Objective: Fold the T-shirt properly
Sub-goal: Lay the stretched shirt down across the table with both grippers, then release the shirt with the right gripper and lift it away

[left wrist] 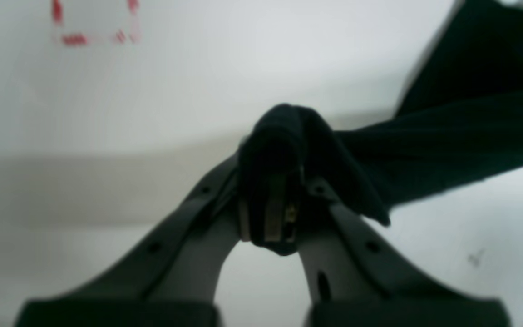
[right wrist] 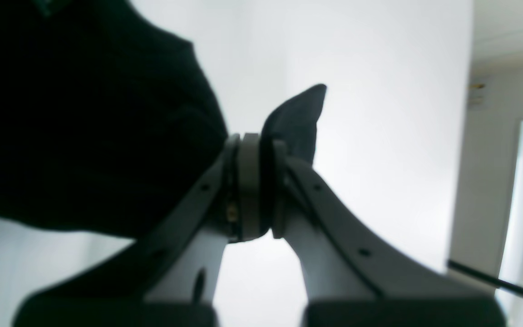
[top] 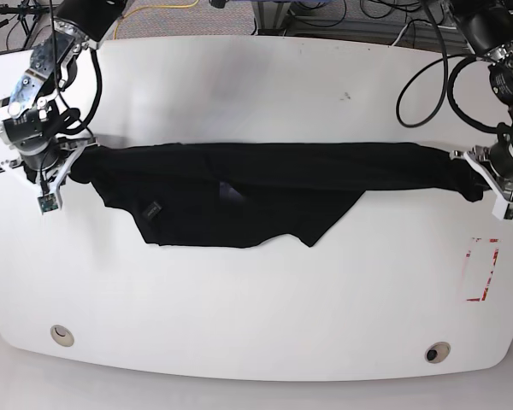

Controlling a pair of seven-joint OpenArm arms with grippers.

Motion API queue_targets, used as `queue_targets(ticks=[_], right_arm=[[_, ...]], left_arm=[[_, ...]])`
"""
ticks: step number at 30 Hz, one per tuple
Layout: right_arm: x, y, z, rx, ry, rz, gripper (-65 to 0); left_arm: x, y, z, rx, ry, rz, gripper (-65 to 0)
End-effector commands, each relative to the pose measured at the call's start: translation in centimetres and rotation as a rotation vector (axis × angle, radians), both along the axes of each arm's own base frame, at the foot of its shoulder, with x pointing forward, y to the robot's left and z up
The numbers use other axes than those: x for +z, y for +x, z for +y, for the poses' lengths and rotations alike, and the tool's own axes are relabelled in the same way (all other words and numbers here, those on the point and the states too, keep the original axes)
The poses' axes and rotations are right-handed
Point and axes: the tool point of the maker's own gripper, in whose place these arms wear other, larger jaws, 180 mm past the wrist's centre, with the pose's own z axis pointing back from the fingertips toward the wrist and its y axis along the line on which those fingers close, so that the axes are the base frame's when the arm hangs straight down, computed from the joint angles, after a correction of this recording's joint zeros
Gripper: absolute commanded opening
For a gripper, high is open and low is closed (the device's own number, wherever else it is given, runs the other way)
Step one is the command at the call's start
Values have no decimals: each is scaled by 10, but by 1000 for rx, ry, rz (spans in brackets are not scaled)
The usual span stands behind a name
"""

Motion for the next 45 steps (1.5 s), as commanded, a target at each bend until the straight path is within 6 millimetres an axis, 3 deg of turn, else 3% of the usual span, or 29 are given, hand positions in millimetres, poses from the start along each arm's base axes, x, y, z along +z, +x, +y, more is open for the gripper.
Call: queue_targets(ticks=[1,13,21,33,45], right_arm=[[-2,-8,-1,-9,-4,6,-641],[-48,-55,27,-12,73,148,-637],[-66,-69,43,-26,113,187,-621],[-70,-72,48,-13,103,222,-624],[-80,-76,62,1,141,241,-581]], left_arm=[[6,-2,10,9,20,-16,-640],[-9,-49,33,62,39,66,-640],[-19,-85,48,90,77,138,-644],[-22,-103,58,108,103,175,-644],[-16,-101,60,57,146,157,-644]])
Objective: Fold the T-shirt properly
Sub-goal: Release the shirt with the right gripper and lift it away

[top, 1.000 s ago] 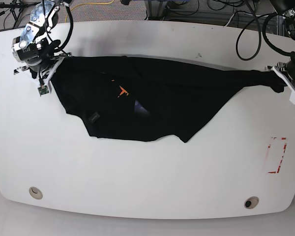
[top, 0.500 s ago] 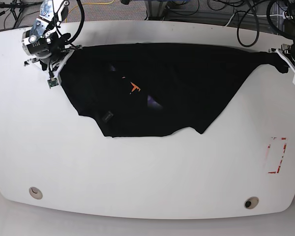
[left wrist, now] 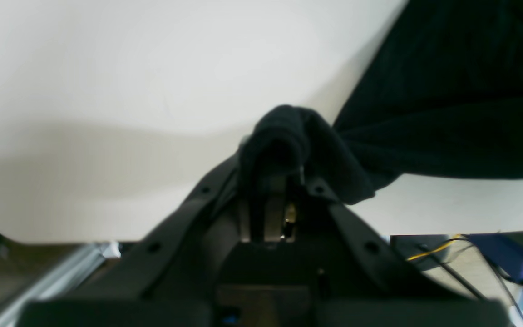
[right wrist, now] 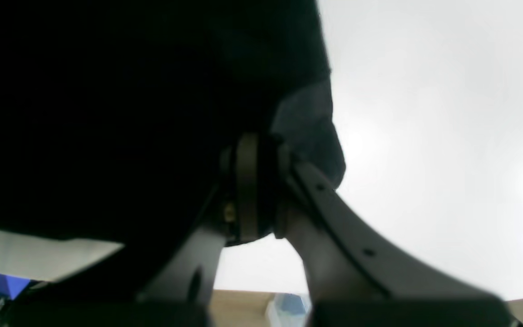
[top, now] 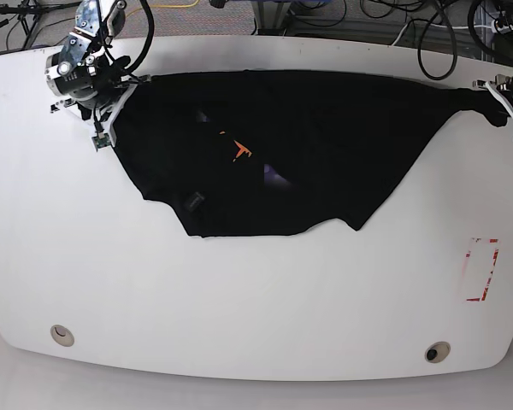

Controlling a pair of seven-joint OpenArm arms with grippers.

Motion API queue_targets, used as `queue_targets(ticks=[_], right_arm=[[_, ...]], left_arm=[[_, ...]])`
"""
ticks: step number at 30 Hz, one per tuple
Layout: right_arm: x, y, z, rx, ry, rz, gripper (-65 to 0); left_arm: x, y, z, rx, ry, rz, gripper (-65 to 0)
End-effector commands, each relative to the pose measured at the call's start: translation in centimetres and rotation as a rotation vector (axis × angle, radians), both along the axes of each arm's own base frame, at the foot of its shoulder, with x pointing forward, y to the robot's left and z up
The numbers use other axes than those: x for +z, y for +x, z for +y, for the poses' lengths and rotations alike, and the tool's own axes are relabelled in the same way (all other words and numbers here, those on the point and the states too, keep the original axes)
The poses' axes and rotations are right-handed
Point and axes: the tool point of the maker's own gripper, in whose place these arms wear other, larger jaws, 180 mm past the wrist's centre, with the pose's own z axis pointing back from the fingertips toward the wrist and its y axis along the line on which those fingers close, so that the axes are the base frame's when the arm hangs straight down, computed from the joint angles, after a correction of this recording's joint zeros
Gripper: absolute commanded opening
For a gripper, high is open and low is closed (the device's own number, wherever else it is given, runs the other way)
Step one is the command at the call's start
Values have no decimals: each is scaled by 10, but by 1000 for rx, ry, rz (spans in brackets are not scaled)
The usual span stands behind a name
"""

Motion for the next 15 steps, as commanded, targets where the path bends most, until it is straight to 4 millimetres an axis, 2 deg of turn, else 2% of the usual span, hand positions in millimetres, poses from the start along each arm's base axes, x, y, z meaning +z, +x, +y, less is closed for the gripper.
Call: queue_targets(ticks=[1,6,8,15], right_arm=[[6,6,-1,9,-12,-29,-569],[6,14,7,38,0,-40,-505],[6,20,20,88,9,-45,-425],[7,25,25,112,16,-57,-271]], left_arm=[[13,7,7,-13,35,-33,-644],[14,6,8,2,34,-37,-643],[11,5,8,23,24,-33,-645],[12,6,8,26,27,-36,-647]])
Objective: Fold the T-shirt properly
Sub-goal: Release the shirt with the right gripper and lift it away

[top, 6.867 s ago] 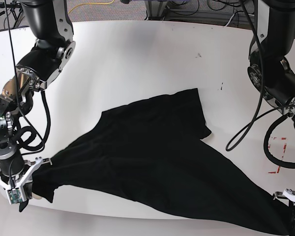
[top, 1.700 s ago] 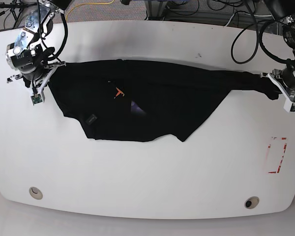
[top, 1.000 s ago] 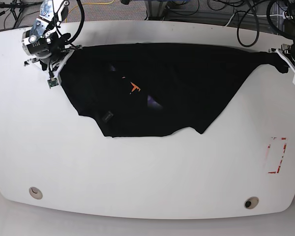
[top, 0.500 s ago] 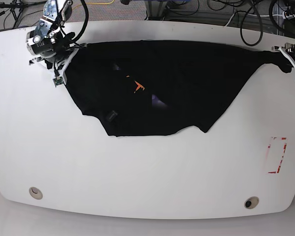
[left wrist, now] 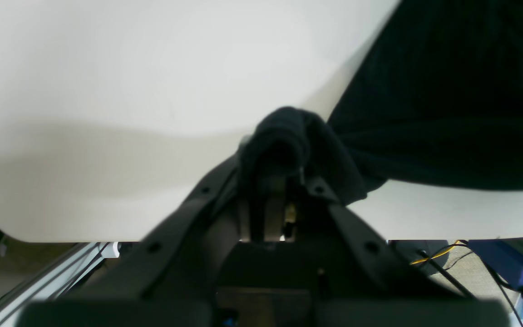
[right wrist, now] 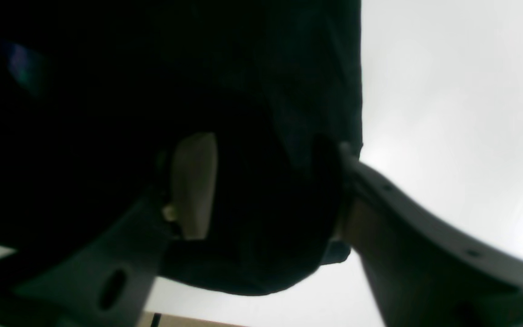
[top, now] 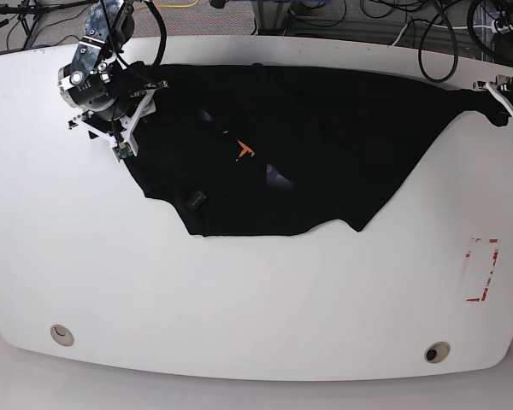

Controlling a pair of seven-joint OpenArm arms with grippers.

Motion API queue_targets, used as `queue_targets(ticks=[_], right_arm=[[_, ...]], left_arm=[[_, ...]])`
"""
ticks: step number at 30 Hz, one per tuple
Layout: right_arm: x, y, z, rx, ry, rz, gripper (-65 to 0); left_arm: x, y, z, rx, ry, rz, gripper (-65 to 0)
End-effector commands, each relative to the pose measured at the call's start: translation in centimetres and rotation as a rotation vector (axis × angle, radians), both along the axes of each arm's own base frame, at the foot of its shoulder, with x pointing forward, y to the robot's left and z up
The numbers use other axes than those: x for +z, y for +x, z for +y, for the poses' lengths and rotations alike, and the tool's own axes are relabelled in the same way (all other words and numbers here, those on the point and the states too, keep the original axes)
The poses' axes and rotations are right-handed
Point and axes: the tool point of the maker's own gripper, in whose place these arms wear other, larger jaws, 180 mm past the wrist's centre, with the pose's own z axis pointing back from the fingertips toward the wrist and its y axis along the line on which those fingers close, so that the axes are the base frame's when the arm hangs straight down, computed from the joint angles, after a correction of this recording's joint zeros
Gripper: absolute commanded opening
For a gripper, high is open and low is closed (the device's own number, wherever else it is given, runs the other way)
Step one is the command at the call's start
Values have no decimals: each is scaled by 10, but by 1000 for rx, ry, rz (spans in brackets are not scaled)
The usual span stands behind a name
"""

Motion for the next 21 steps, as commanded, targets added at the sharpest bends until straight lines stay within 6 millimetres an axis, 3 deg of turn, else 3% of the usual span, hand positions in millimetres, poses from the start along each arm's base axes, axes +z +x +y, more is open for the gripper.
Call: queue_targets(ticks=[1,3,11,13,21], right_arm=[[5,3,-6,0,-23,-17,-254],[5,4,-6,-2,-19,-32,-219],[4,13,-16,-26,-5,-64,-223],[6,26,-30,-69,15,-106,-226],[4,40,-54,-130,26,-127,-217]], left_arm=[[12,7,4,-10,27,-34,-648],[13,10,2,-30,26,-37,-647],[13,11,-2,-94,38,-37,-645],[13,15,-1,-126,47,-40,-649],[16,20,-1,-124,48,-52,-650]])
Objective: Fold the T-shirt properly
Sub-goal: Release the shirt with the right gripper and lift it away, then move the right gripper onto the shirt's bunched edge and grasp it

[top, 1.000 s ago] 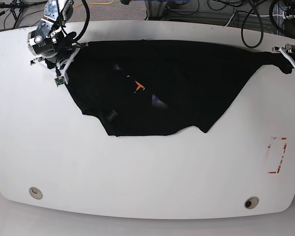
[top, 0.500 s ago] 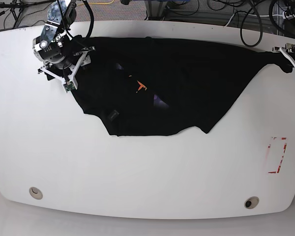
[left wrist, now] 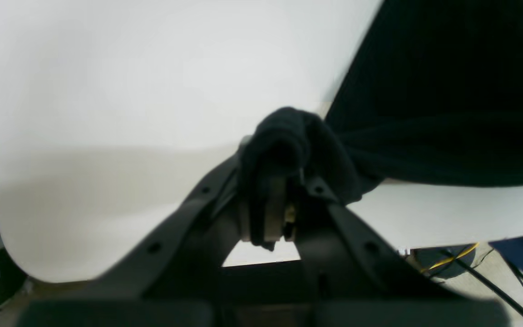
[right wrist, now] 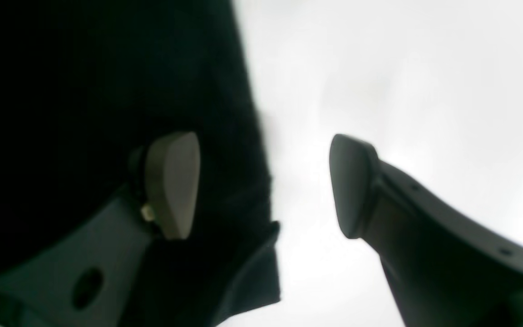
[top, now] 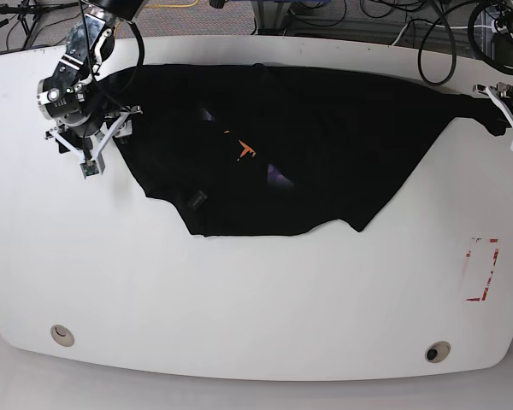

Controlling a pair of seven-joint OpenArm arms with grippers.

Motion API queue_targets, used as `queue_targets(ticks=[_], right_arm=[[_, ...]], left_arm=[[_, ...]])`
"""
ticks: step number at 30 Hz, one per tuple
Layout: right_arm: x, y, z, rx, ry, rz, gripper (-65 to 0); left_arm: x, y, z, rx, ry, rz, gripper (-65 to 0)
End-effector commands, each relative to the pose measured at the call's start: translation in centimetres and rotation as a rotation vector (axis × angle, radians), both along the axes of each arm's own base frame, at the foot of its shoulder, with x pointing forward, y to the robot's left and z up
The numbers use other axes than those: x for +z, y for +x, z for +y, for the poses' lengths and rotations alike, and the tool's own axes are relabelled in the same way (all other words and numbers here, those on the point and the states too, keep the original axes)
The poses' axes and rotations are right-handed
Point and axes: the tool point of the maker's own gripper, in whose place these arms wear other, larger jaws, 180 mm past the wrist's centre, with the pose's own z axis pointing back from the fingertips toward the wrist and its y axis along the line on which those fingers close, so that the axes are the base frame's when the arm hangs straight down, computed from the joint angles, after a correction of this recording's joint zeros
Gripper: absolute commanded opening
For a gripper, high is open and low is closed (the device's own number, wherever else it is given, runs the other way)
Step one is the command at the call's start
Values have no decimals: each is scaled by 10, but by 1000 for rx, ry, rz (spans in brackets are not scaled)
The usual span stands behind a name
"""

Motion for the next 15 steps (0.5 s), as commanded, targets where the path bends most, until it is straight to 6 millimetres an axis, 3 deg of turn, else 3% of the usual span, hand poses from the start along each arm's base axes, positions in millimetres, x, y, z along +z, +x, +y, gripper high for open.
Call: queue_targets(ticks=[1,4,15], right_arm=[[7,9,-5,-8,2,-33,-214],[18,18,-18,-32,-26,-57,-205],[24,45,-23,-64,5,-62,-178]], left_arm=[[9,4,6,-5,25,-19,-650],[12,7,6,-7,26,-33,-650],[10,10,6,0,17,-33,-650]])
